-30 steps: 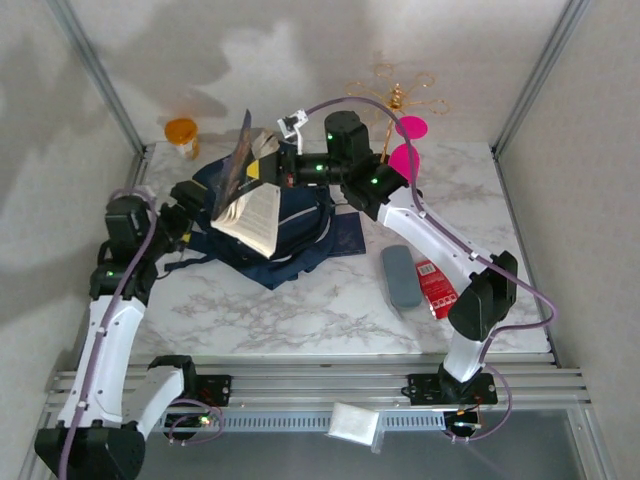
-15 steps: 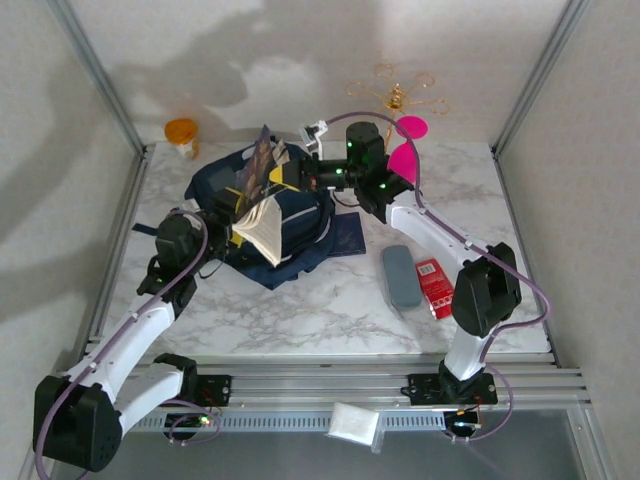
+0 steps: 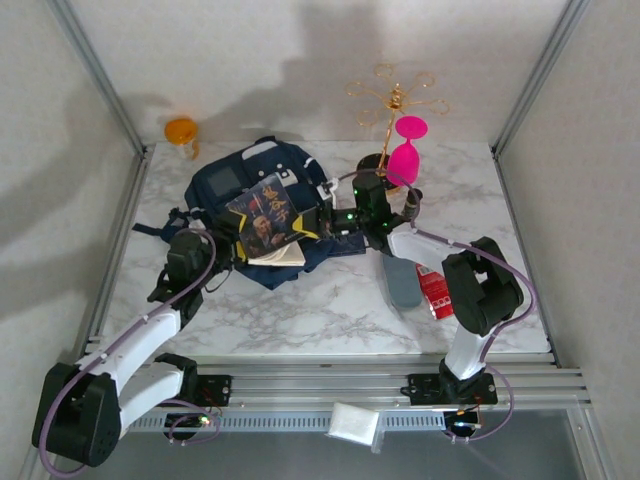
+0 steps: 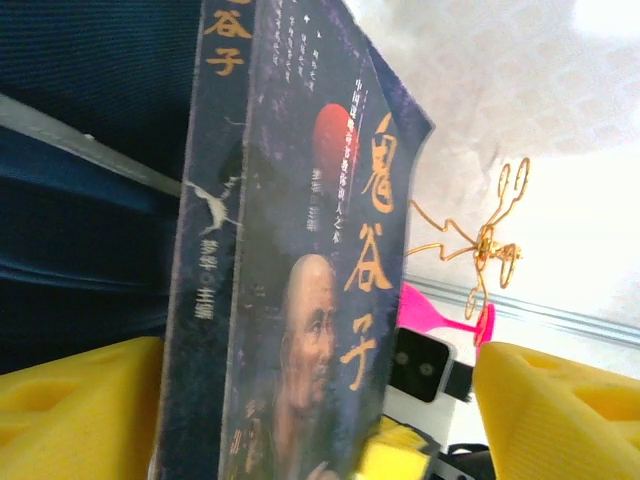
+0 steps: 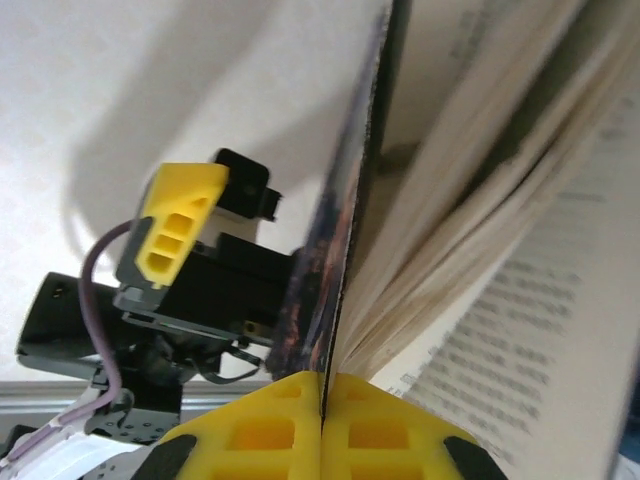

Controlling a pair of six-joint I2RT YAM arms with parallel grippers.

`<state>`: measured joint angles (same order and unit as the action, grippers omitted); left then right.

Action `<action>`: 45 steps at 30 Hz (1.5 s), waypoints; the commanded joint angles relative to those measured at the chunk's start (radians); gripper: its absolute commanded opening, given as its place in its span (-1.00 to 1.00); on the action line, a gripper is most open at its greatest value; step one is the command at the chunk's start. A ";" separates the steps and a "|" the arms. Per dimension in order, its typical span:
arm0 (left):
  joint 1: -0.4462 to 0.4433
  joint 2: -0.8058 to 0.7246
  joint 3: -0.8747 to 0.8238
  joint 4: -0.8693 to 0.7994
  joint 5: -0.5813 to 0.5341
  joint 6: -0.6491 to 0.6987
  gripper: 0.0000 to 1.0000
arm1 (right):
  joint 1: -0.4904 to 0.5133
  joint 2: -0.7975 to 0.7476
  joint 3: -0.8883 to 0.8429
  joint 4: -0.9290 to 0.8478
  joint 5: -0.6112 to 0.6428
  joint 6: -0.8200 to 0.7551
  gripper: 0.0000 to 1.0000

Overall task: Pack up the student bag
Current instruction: Pick up the book from the bottom-left of the table.

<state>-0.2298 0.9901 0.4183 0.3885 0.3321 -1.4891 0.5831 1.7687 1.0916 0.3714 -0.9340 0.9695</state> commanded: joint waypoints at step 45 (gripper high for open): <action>-0.183 0.101 0.110 0.353 -0.014 0.068 -1.00 | -0.031 -0.154 -0.027 -0.255 -0.014 -0.019 0.97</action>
<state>-0.3958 1.0962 0.4606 0.6147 0.2955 -1.4136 0.5591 1.5978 1.0573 0.0841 -0.8951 0.9138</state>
